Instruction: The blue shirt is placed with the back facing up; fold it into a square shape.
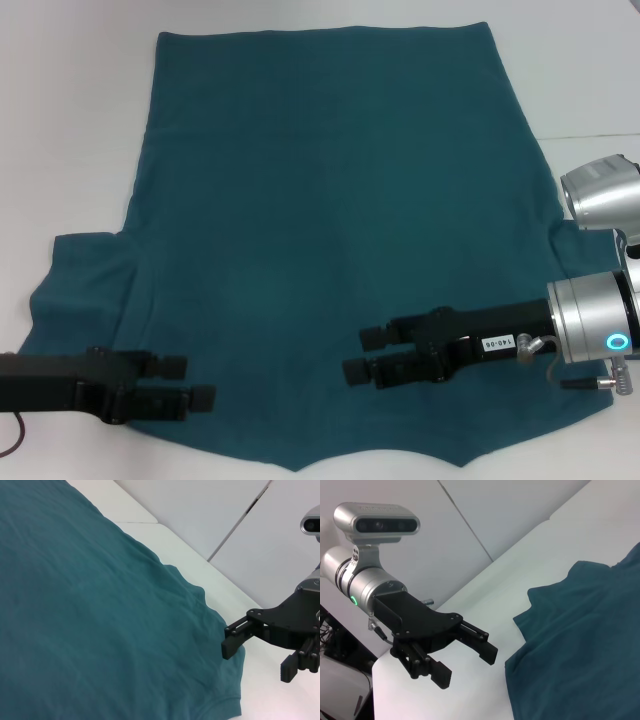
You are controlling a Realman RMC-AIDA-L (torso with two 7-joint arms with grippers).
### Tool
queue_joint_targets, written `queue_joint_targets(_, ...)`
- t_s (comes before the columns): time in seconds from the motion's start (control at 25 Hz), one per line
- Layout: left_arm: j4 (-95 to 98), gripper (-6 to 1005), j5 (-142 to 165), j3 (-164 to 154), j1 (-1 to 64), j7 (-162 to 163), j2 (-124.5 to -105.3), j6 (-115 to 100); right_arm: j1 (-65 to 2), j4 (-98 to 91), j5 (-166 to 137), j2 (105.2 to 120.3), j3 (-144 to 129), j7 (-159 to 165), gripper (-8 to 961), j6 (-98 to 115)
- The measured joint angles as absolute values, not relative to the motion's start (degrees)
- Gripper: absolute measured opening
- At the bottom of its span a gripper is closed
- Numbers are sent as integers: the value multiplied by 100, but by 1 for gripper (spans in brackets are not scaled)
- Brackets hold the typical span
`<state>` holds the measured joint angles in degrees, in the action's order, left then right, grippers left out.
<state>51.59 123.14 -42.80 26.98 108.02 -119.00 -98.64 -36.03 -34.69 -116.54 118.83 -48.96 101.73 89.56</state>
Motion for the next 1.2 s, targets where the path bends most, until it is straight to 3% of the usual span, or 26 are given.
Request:
queue_joint_targets(0.76,5162,823,12270,-3979,2710,11454,-11852,-9695,-3620,-3487,-11635,11854,-4841,10609,807,8847)
queue_joint_targets(0.88,5156,824,12252,-3297,2770,12334,-11791,-9287,-3839,-3547,-11636,11672,-4801,11959,806,8284)
queue_joint_targets(0.92,5135,824,12249,-3139,2788,12575,-11779,-9166,-3839,-3547,-11636,11672,-4801,11959,806,8284)
queue_joint_targets(1.2,4569,823,12252,-2705,2902,14425,-11492,-8092,-4281,-3529,-11645,11161,-4519,13850,807,7758)
